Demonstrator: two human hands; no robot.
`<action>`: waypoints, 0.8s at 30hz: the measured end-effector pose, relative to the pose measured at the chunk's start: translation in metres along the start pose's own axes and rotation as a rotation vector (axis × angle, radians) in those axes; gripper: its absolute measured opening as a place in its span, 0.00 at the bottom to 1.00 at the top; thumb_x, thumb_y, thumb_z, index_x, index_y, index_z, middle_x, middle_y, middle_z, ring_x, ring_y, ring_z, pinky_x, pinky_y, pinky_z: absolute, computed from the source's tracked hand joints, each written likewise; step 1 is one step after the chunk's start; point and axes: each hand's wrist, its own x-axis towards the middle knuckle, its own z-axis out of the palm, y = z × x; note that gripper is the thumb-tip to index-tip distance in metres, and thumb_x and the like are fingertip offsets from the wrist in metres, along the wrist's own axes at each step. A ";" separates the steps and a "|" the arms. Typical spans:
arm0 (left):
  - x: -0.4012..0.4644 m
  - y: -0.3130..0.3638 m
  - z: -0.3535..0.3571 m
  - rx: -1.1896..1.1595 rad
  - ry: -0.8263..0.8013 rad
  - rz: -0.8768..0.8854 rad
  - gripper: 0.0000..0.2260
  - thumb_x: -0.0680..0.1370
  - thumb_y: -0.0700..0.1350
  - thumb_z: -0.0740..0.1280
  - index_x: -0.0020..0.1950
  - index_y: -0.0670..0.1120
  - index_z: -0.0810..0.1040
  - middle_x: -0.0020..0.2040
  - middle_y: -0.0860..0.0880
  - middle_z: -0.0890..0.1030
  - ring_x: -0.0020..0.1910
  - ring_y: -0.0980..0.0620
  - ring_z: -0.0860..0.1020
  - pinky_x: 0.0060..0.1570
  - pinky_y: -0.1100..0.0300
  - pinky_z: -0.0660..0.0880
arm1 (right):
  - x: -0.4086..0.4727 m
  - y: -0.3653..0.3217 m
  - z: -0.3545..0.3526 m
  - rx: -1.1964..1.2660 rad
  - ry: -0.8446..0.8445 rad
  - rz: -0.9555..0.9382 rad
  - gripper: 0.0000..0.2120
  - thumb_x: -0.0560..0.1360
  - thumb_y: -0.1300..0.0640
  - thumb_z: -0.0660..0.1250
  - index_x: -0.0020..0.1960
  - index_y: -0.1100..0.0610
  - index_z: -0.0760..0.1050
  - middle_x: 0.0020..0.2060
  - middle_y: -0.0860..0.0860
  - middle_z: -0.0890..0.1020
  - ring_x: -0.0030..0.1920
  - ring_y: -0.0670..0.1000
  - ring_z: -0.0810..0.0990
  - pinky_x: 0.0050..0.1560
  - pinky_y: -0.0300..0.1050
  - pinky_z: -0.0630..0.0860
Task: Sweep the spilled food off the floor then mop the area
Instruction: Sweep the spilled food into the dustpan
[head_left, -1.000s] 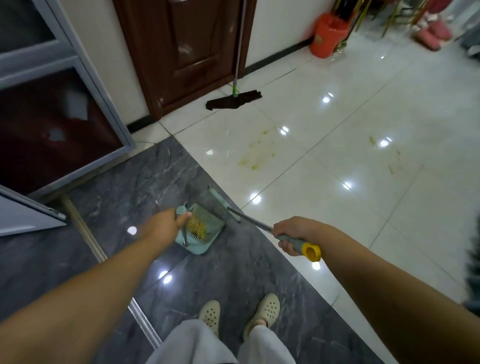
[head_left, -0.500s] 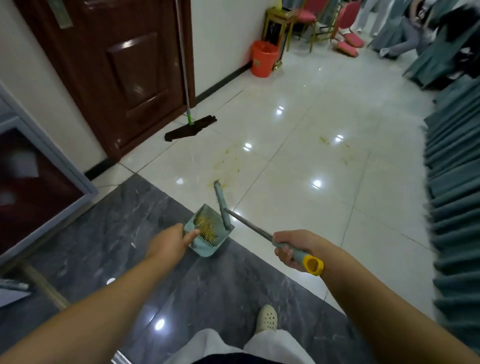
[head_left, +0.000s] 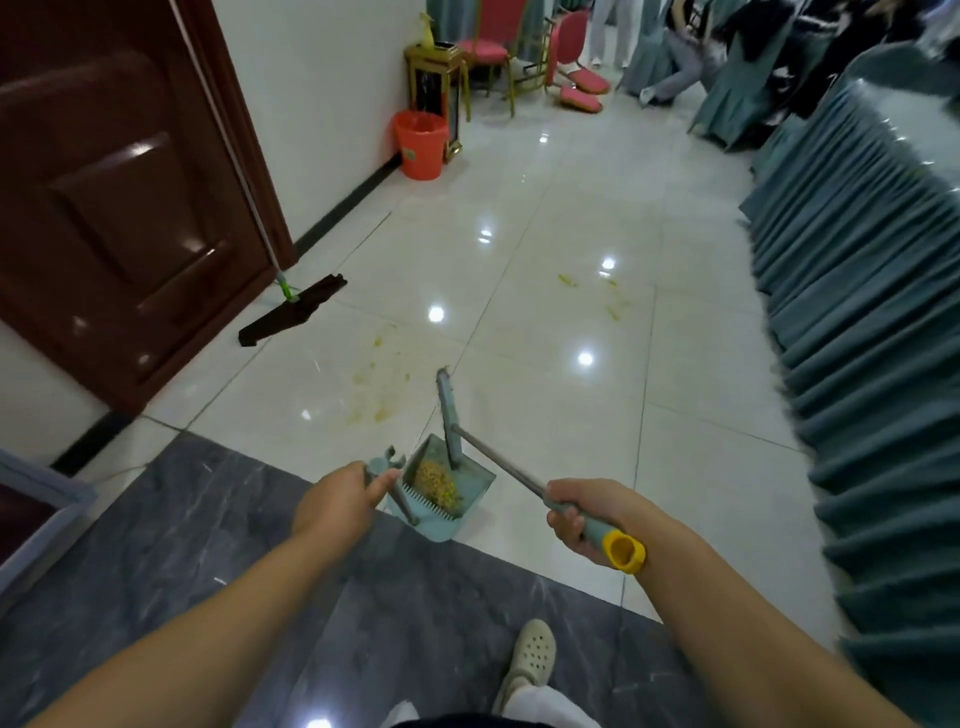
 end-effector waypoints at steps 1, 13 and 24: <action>0.009 0.013 0.003 0.006 -0.005 0.007 0.19 0.77 0.65 0.55 0.37 0.51 0.70 0.33 0.53 0.74 0.33 0.52 0.74 0.28 0.59 0.67 | 0.002 -0.011 -0.011 0.011 -0.001 0.002 0.05 0.77 0.64 0.62 0.52 0.65 0.69 0.25 0.56 0.71 0.16 0.45 0.67 0.17 0.31 0.68; 0.100 0.159 0.037 -0.011 -0.017 -0.032 0.21 0.77 0.65 0.52 0.36 0.51 0.68 0.32 0.52 0.75 0.31 0.53 0.74 0.26 0.60 0.64 | 0.038 -0.148 -0.132 0.061 -0.029 0.016 0.02 0.78 0.64 0.59 0.48 0.63 0.67 0.23 0.55 0.69 0.16 0.45 0.67 0.16 0.31 0.67; 0.182 0.225 0.037 -0.045 0.040 -0.033 0.23 0.76 0.66 0.51 0.38 0.49 0.71 0.32 0.51 0.76 0.30 0.52 0.74 0.27 0.60 0.66 | 0.083 -0.251 -0.166 0.181 -0.063 0.052 0.04 0.79 0.63 0.58 0.46 0.63 0.66 0.25 0.53 0.67 0.15 0.44 0.66 0.15 0.30 0.67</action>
